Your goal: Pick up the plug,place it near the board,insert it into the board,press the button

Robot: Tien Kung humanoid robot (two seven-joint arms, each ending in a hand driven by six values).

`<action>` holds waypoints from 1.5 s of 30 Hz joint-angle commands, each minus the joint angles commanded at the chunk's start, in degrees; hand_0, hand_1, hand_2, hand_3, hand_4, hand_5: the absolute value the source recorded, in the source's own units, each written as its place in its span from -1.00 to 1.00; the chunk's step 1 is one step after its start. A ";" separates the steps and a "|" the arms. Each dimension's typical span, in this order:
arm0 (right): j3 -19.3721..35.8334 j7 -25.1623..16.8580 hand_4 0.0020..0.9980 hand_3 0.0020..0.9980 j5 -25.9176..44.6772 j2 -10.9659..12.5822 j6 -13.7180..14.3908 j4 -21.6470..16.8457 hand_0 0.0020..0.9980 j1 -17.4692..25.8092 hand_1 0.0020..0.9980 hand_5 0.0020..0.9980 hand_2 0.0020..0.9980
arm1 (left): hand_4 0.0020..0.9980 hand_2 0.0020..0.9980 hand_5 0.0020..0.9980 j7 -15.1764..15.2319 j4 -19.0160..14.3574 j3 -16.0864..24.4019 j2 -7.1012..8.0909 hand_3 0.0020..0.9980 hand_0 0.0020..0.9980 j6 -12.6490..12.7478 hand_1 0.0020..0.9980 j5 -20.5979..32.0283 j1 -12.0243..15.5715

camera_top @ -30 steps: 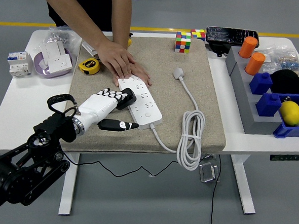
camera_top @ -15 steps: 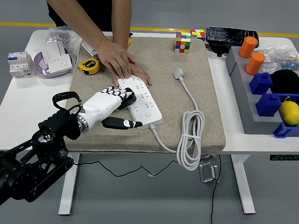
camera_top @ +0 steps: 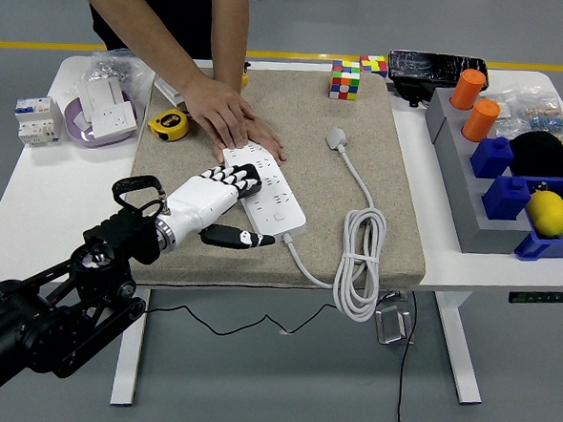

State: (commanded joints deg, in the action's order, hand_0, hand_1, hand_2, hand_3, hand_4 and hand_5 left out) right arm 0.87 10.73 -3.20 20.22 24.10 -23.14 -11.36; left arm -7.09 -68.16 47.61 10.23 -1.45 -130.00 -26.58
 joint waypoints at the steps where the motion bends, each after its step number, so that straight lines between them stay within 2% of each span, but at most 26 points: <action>1: 0.01 0.01 1.00 0.73 -0.06 -0.01 0.00 -0.01 1.00 -0.01 0.85 1.00 0.71 | 1.00 1.00 1.00 0.05 0.26 -0.25 -0.02 0.91 1.00 0.06 1.00 0.00 -0.30; 13: 0.19 0.21 1.00 0.74 -0.71 -0.01 -0.07 -0.04 1.00 0.11 0.85 1.00 0.71 | 1.00 1.00 1.00 0.60 3.16 -1.02 -0.61 0.91 1.00 0.18 1.00 0.00 -1.88; 23: 0.35 0.41 1.00 0.74 -1.02 0.04 -0.07 -0.01 1.00 0.37 0.85 1.00 0.72 | 1.00 1.00 1.00 0.73 3.14 -0.94 -0.37 0.92 1.00 0.62 1.00 0.00 -1.54; 28: 0.28 0.38 1.00 0.74 -1.02 0.02 -0.07 -0.01 1.00 0.31 0.85 1.00 0.72 | 1.00 1.00 1.00 0.94 1.67 -0.71 -0.16 0.92 1.00 1.50 1.00 0.00 -1.56; 35: 0.24 0.37 1.00 0.74 -0.89 -0.03 -0.07 0.02 1.00 0.39 0.86 1.00 0.72 | 1.00 1.00 1.00 2.50 -1.93 0.17 0.52 0.91 1.00 5.67 1.00 0.00 -0.89; 36: 0.23 0.37 1.00 0.74 -0.87 -0.03 -0.08 0.03 1.00 0.39 0.86 1.00 0.71 | 1.00 0.75 1.00 2.94 -2.80 0.42 0.69 0.80 0.90 6.86 0.83 0.14 -0.66; 39: 0.11 0.27 1.00 0.74 -0.57 -0.01 -0.02 0.07 1.00 0.39 0.86 1.00 0.71 | 1.00 0.75 1.00 3.69 -5.54 1.53 1.01 0.80 0.90 9.49 0.83 3.58 0.34; 41: 0.02 0.21 1.00 0.74 -0.36 -0.03 -0.01 0.10 1.00 0.41 0.86 1.00 0.71 | 1.00 0.75 1.00 3.32 -7.68 2.61 1.03 0.80 0.90 8.83 0.83 6.31 1.11; 42: -0.03 0.18 1.00 0.73 -0.26 -0.05 -0.01 0.11 1.00 0.41 0.86 1.00 0.71 | 1.00 0.19 0.31 2.81 -8.66 3.06 1.07 0.77 0.15 8.22 0.18 7.59 1.41; 45: -0.04 0.17 1.00 0.73 -0.25 -0.11 0.03 0.11 1.00 0.28 0.86 1.00 0.71 | 1.00 0.19 0.31 0.60 -12.71 4.16 1.27 0.77 0.15 5.13 0.18 13.35 2.06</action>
State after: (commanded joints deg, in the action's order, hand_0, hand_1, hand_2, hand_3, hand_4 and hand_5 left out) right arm 0.83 10.89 -3.46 20.10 24.14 -23.03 -11.08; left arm -6.48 -80.87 51.78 11.50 3.68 -116.65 -24.52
